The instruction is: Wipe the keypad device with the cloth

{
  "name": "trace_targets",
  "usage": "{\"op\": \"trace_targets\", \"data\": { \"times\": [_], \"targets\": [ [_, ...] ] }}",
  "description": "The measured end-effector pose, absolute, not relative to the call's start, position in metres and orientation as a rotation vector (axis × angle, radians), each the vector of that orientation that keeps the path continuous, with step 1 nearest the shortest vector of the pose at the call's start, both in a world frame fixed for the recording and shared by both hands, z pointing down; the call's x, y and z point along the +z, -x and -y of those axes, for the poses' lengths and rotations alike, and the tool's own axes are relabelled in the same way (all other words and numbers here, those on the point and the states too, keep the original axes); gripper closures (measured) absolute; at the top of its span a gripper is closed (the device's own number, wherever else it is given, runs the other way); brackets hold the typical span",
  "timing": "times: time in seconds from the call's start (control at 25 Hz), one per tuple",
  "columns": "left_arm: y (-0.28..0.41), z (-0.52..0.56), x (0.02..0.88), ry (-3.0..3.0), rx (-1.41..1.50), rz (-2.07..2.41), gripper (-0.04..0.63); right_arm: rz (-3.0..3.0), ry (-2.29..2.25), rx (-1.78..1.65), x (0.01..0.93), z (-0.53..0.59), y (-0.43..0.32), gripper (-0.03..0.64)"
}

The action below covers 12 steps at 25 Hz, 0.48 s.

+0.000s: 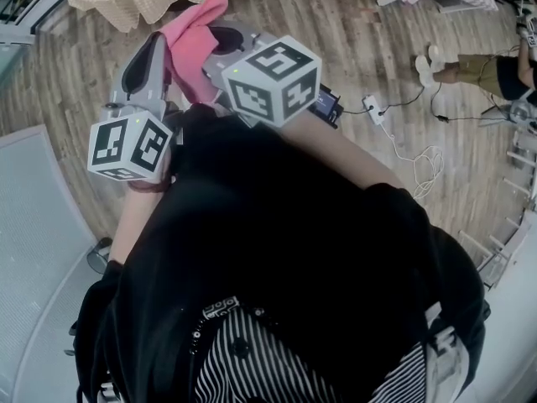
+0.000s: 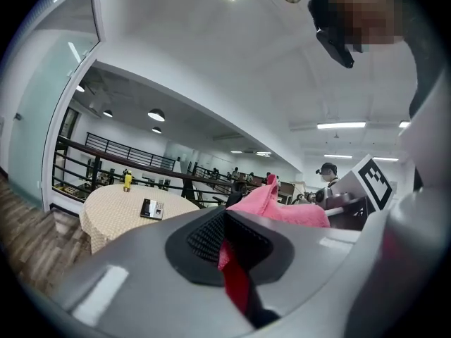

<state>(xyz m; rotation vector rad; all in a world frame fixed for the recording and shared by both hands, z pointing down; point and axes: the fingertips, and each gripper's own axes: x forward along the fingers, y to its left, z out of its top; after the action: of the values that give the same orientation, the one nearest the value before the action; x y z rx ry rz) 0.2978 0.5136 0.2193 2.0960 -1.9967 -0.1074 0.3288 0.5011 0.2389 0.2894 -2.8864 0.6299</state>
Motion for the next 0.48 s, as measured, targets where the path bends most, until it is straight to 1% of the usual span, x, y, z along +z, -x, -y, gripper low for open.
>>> {"op": "trace_targets", "data": {
  "times": [0.24, 0.48],
  "targets": [
    [-0.268, -0.473, 0.218, -2.172, -0.038, 2.013, 0.601, 2.898, -0.315, 0.631, 0.240, -0.461, -0.297, 0.552],
    [-0.223, -0.431, 0.224, -2.198, -0.053, 1.955, 0.600, 2.883, -0.369, 0.656, 0.248, -0.421, -0.252, 0.552]
  ]
}}
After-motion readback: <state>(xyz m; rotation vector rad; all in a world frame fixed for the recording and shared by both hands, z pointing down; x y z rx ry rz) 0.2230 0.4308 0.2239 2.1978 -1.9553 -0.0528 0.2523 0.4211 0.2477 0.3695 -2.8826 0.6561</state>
